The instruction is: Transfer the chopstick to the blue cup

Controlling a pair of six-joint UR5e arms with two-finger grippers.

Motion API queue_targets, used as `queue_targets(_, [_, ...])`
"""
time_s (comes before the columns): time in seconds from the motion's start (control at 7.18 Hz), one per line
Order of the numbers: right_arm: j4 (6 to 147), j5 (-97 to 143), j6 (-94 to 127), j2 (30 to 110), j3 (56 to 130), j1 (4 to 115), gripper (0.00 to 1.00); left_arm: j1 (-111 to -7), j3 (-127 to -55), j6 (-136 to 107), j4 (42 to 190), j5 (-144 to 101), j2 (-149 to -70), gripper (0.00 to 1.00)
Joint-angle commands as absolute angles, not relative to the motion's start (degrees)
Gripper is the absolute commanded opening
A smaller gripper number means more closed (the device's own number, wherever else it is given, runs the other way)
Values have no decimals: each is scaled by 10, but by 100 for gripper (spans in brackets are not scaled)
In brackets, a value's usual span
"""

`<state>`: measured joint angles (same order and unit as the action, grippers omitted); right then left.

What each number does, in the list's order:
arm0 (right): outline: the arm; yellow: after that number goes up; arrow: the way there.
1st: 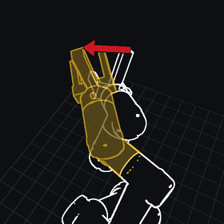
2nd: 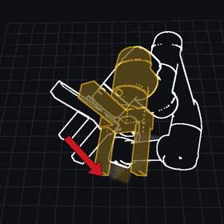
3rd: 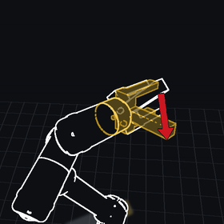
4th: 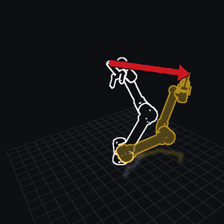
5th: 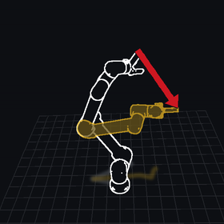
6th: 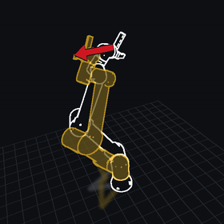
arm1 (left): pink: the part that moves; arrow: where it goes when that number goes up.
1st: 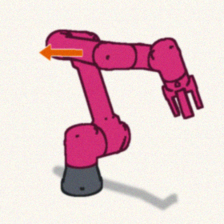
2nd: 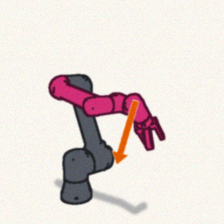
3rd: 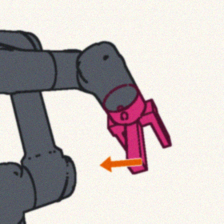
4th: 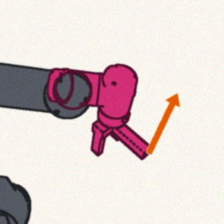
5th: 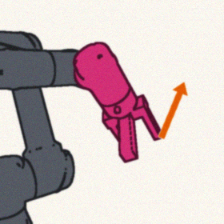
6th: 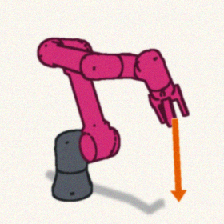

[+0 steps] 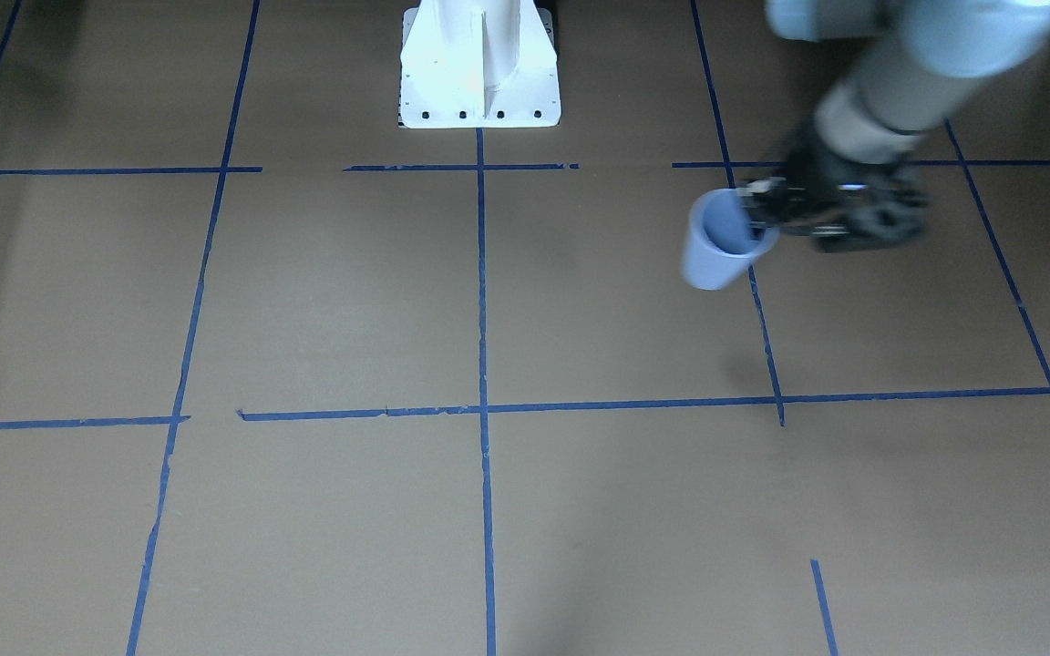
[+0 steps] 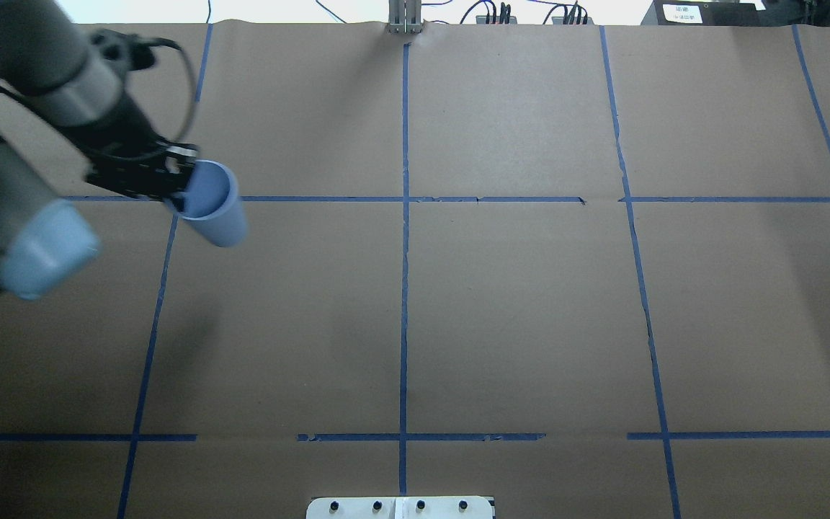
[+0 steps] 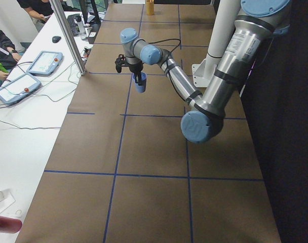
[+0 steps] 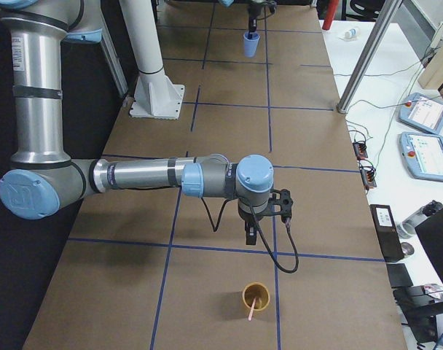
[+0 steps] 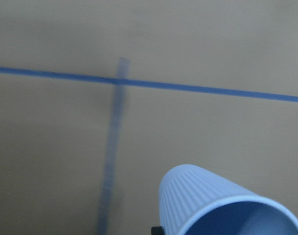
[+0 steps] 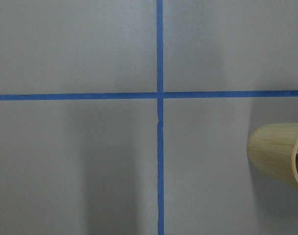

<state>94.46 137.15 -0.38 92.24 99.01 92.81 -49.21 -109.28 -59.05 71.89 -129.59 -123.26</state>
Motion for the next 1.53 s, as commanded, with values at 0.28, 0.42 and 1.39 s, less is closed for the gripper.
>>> queue_targets(0.28, [945, 1374, -3, 923, 990, 928, 100, -368, -876, -744, 901, -1211, -1385, 0])
queue_targets(0.42, [945, 1375, -4, 925, 982, 928, 100, -360, -868, -745, 910, -1204, -1385, 0])
queue_targets(1.39, [945, 1403, 3, 928, 983, 930, 100, -339, -860, -739, 912, -1202, -1374, 99])
